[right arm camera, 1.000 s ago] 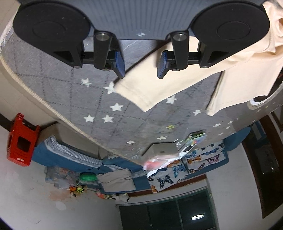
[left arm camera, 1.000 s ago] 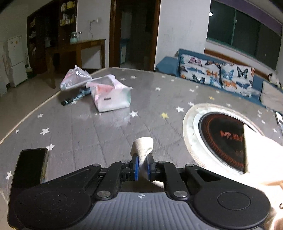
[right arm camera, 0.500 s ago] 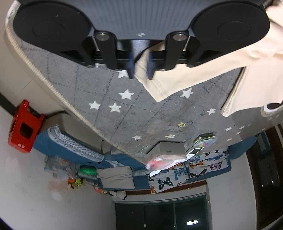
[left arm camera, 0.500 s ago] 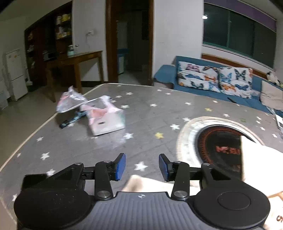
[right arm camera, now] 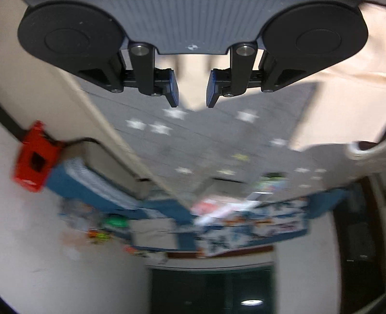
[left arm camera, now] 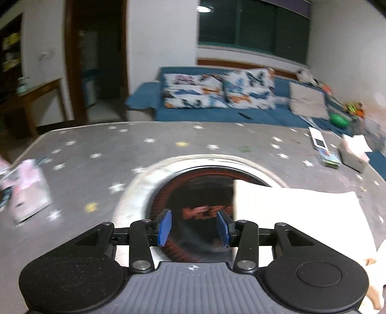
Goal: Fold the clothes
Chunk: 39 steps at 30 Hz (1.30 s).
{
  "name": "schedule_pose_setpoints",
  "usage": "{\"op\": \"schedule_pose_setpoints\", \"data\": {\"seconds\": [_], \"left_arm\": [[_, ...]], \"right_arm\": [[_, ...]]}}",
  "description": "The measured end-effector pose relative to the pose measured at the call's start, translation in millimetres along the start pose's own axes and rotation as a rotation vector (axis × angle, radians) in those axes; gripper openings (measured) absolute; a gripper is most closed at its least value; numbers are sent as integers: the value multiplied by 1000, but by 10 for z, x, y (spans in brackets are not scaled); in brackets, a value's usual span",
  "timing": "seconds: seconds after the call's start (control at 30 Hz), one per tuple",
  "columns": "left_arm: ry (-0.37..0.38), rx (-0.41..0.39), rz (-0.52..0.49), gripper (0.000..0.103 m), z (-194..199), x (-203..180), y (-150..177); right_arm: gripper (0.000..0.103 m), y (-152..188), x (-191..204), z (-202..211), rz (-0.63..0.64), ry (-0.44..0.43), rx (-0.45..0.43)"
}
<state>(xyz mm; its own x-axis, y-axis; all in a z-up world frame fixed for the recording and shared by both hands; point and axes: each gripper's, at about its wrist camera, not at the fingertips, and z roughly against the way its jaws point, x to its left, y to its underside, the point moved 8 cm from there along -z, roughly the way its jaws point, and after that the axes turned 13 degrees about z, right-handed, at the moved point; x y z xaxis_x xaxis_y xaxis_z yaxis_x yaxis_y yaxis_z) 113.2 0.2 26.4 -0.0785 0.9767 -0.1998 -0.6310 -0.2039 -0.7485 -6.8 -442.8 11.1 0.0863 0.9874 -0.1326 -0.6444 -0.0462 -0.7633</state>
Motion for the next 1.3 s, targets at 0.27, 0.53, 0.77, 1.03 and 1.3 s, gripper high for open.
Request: {"op": "schedule_pose_setpoints", "data": {"seconds": [0.27, 0.53, 0.77, 1.03, 1.3], "left_arm": [[-6, 80, -105, 44, -644, -429, 3], [-29, 142, -137, 44, -1092, -507, 16], [28, 149, -160, 13, -1207, -600, 2], [-3, 33, -138, 3, -1181, -575, -285], [-94, 61, -102, 5, -1483, -349, -448]], "right_arm": [[24, -437, 788, -343, 124, -263, 14], [24, -595, 1154, -964, 144, -333, 115], [12, -670, 1267, -1209, 170, -338, 142], [5, -1138, 1437, -1252, 259, -291, 28], [7, -1360, 1681, -1700, 331, -271, 30]]}}
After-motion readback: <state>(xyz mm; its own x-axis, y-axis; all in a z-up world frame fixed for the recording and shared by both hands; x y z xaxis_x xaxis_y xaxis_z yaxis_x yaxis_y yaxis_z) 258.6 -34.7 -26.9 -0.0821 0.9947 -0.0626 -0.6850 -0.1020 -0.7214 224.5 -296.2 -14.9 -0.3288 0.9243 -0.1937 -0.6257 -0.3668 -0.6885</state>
